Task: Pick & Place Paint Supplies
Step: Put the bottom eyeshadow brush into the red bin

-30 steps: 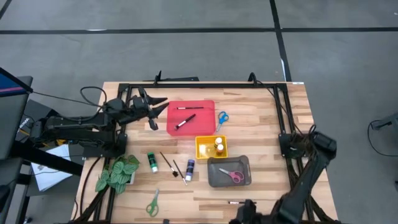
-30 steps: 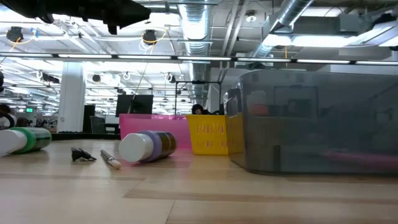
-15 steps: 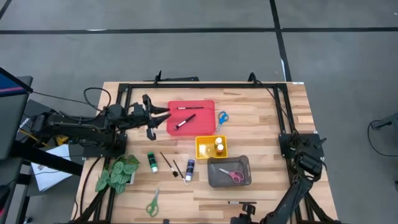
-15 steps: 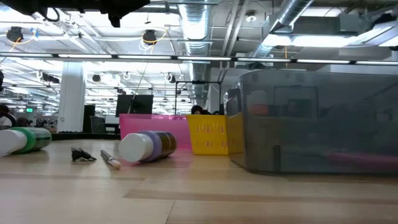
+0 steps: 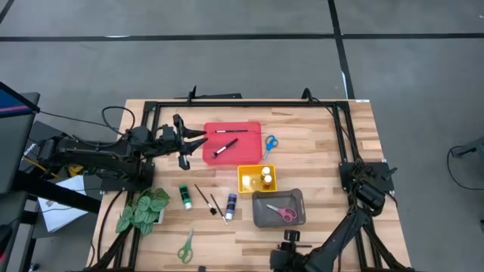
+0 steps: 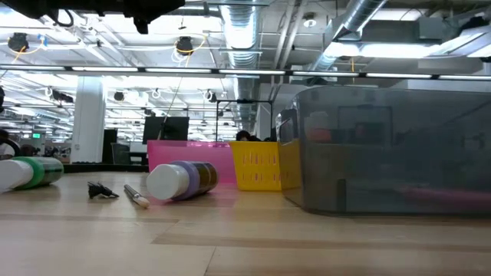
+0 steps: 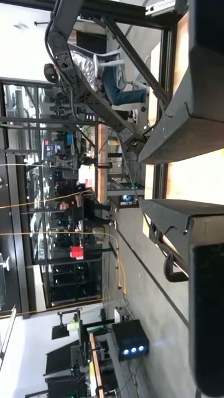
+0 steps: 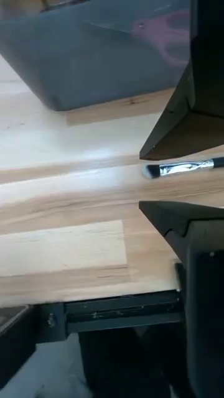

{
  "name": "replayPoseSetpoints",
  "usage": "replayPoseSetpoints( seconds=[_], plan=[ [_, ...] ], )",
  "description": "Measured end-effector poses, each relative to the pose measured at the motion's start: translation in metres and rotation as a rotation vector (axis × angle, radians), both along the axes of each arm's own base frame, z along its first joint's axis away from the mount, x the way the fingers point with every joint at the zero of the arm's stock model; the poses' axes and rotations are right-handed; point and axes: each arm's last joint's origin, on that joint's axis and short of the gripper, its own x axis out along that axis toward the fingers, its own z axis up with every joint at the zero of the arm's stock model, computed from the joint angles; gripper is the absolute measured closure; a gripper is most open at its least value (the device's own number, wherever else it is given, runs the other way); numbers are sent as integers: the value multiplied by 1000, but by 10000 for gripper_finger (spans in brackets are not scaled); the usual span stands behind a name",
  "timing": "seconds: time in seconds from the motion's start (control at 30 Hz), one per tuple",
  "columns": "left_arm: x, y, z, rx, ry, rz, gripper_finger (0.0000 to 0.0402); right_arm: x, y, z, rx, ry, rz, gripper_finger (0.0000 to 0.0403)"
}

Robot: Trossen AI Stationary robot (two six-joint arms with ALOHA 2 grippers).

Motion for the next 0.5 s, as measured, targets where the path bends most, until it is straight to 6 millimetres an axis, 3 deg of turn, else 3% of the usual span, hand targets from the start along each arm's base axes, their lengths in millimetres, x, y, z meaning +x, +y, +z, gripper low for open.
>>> replayPoseSetpoints(
  seconds=[0.5],
  plan=[
    [14,1,-6,26,15,3,307,2,-5,-11,-29,23,-6,295]
  ],
)
